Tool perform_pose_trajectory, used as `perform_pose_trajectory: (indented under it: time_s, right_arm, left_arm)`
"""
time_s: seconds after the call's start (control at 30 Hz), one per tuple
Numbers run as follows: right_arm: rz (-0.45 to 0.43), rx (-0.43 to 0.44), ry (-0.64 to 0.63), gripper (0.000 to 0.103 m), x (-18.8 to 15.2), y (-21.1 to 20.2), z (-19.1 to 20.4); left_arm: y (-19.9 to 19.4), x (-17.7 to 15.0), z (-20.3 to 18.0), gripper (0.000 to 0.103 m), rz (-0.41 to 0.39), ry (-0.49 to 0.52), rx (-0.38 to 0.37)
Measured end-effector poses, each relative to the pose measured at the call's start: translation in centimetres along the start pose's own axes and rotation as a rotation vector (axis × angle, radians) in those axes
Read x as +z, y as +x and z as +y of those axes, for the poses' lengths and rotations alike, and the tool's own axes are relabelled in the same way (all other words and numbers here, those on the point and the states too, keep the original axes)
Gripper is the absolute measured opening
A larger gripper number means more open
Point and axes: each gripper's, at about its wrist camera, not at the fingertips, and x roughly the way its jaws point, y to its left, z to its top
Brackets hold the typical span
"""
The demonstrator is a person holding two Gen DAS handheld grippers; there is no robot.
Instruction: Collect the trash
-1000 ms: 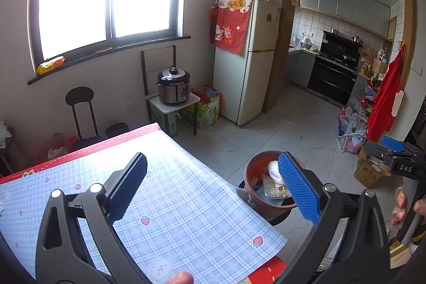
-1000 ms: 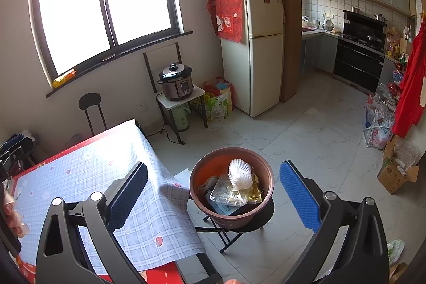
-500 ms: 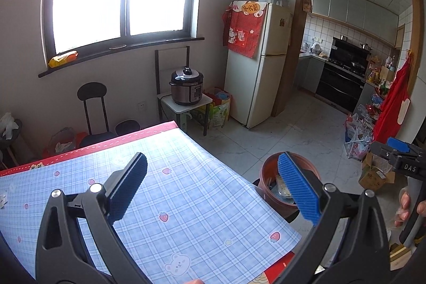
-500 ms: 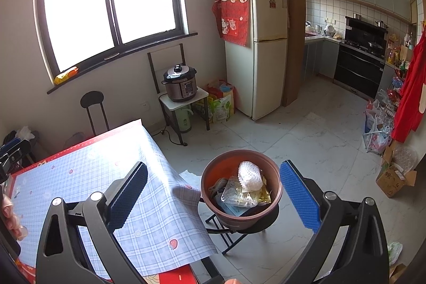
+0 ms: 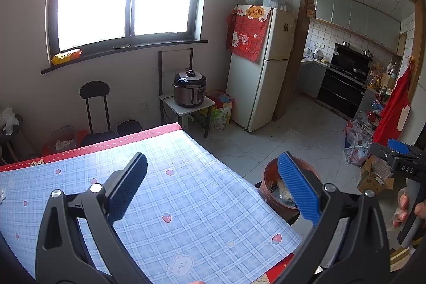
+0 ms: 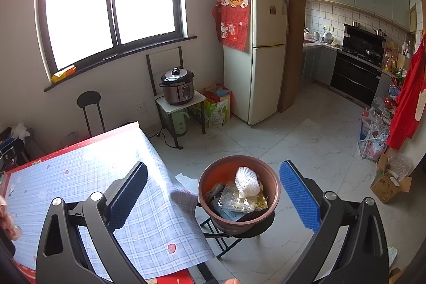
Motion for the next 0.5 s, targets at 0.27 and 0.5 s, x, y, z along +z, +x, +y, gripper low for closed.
perform_pose_trajectory:
  time_s: [0.27, 0.5]
  right_arm:
    - [-0.023, -0.010, -0.016, 0.098, 0.63, -0.37, 0.46]
    - [-0.027, -0.011, -0.025, 0.098, 0.84, -0.52, 0.74]
  left_arm:
    - [-0.24, 0.25, 0.17, 0.097, -0.020, -0.006, 0.000]
    - [-0.25, 0.17, 0.42, 0.097, -0.024, -0.012, -0.002]
